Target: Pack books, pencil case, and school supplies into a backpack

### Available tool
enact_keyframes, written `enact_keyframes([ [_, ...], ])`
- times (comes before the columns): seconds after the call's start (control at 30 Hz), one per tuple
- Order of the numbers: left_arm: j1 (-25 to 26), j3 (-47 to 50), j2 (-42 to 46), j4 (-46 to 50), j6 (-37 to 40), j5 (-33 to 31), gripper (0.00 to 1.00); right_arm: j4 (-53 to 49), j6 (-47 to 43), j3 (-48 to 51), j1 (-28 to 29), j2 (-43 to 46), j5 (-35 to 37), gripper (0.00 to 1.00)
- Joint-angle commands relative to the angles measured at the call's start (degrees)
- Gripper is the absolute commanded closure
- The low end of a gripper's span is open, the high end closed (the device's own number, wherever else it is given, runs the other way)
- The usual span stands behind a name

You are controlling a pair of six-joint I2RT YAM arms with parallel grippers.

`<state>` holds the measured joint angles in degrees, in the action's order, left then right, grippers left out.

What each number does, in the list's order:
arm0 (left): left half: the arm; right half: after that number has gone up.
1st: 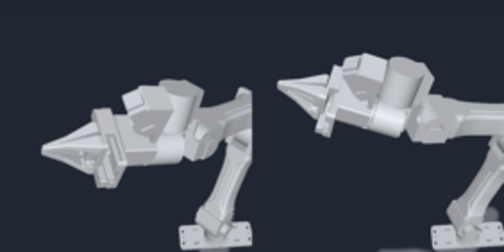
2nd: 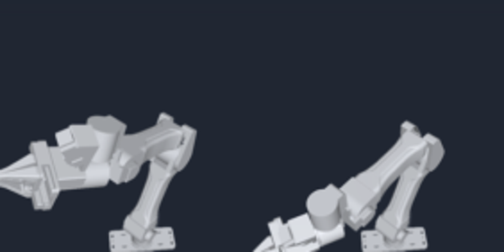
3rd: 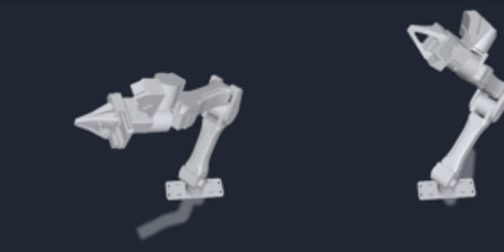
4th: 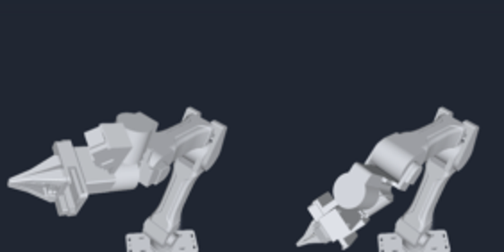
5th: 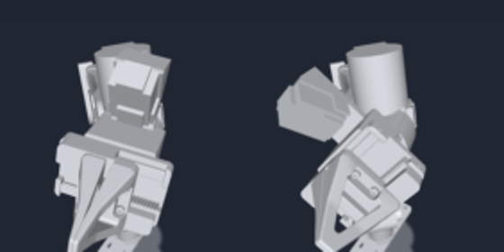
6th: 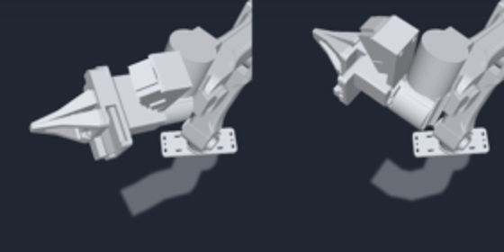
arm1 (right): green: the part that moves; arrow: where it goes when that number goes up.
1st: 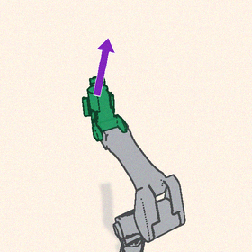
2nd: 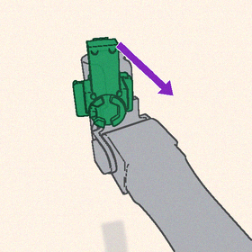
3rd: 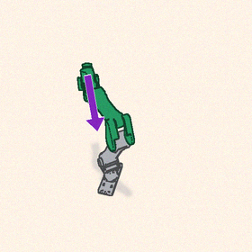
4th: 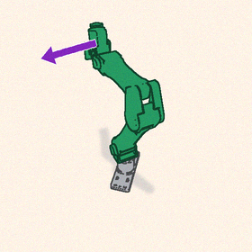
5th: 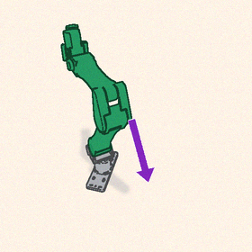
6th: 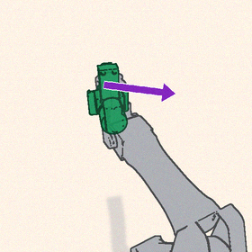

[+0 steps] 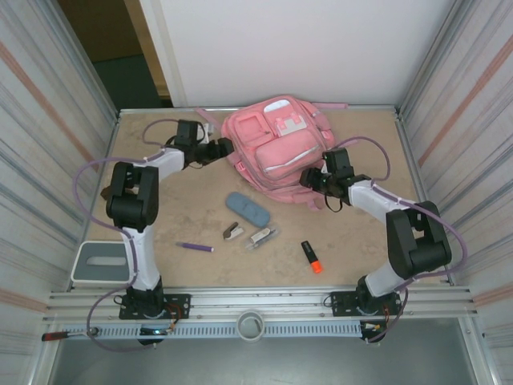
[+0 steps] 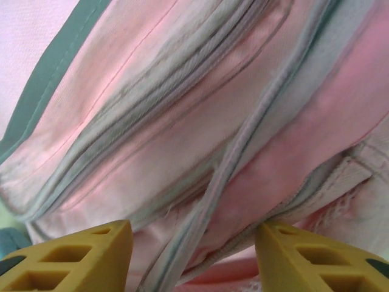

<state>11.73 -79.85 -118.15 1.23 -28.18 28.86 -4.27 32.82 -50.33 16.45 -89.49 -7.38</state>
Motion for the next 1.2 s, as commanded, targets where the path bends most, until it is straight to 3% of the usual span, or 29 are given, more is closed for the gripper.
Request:
enact_keyframes([
  [0.0, 0.22, -1.92, -1.56, 0.54, -0.73, 0.64, 0.24, 0.34, -1.01, -3.35, -1.84, -2.82, 4.09, 0.52],
  [0.17, 1.45, -2.85, -5.42, 0.50, -0.83, 0.76, 0.30, -1.82, -3.09, -8.05, -5.02, -7.22, 4.76, 0.65],
  [0.3, 1.89, -3.17, -6.64, -0.78, -1.75, 1.35, 0.36, -4.54, -5.98, -13.07, -6.76, -10.53, 6.04, 0.69],
  [0.53, 3.68, -5.16, -7.94, -0.53, -1.45, 2.07, 0.36, -10.93, -10.71, -22.00, -8.27, -14.70, 10.19, 0.70],
  [0.73, 5.47, -6.34, -9.33, -1.23, -2.10, 1.91, 0.42, -11.35, -11.64, -19.72, -7.52, -10.59, 9.80, 0.66],
  [0.97, 6.27, -4.90, -8.77, -3.43, -2.57, 3.01, 0.71, -6.77, -12.08, -9.94, -1.43, 0.09, 6.76, 0.59],
  [1.17, 7.27, 3.82, -0.03, -8.19, -2.98, 4.48, 0.90, -0.59, -11.56, -0.03, 5.88, 5.48, -0.36, 0.55],
])
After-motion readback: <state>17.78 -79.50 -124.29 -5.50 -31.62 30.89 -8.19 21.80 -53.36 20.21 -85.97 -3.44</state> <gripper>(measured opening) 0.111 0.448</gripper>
